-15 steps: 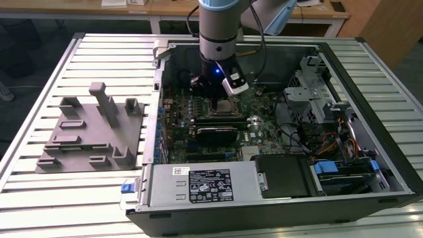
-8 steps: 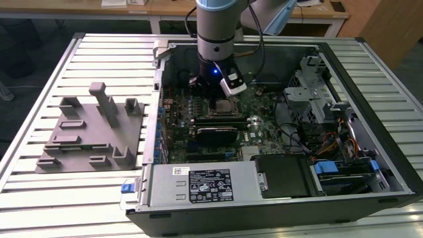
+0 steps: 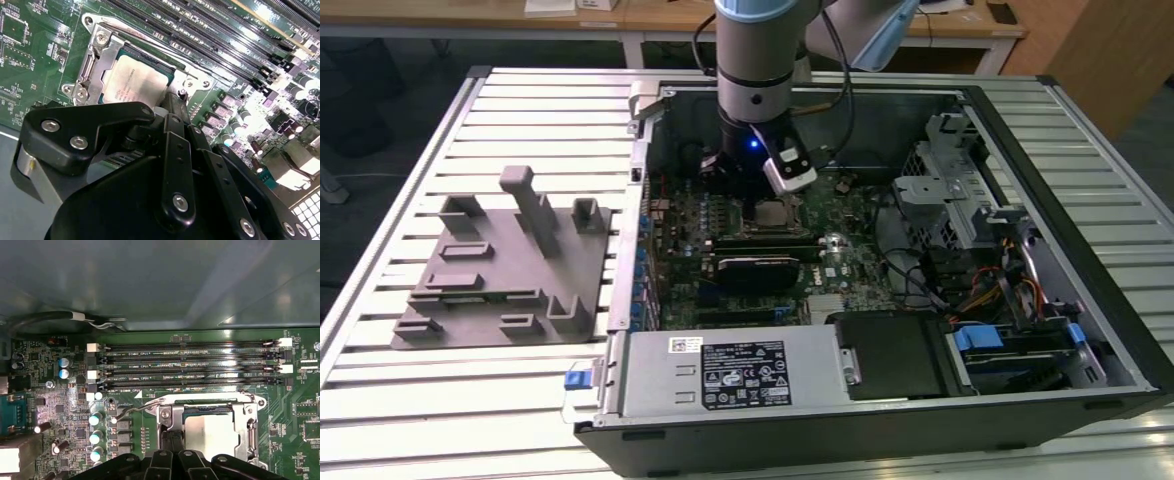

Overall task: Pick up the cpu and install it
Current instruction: 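Close the cpu cover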

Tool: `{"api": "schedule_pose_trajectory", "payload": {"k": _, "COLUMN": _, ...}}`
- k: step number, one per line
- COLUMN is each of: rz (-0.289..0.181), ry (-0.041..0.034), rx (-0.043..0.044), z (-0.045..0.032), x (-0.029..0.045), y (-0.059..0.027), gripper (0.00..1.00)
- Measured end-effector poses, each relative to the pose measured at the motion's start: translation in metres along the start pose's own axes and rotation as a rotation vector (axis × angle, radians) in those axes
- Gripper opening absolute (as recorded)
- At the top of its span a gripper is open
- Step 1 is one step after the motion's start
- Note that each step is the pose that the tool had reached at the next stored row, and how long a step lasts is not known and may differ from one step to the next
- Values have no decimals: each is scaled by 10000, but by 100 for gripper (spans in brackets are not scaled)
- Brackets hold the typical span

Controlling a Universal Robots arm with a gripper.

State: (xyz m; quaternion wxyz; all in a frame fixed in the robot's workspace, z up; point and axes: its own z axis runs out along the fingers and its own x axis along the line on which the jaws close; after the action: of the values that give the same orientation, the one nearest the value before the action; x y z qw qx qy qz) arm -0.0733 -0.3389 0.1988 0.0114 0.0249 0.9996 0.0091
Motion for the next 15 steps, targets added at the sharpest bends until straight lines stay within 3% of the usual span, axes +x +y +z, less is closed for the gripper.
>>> {"api": "schedule_pose_trajectory", "payload": {"k": 7, "rz": 0, "ry": -5, "rx": 1, "z": -71, "x": -2, "y": 2, "gripper": 11}}
{"api": "schedule_pose_trajectory", "payload": {"k": 15, "rz": -2, "ry": -66, "rx": 44, "z": -274, "x": -6, "y": 6, "gripper": 11}}
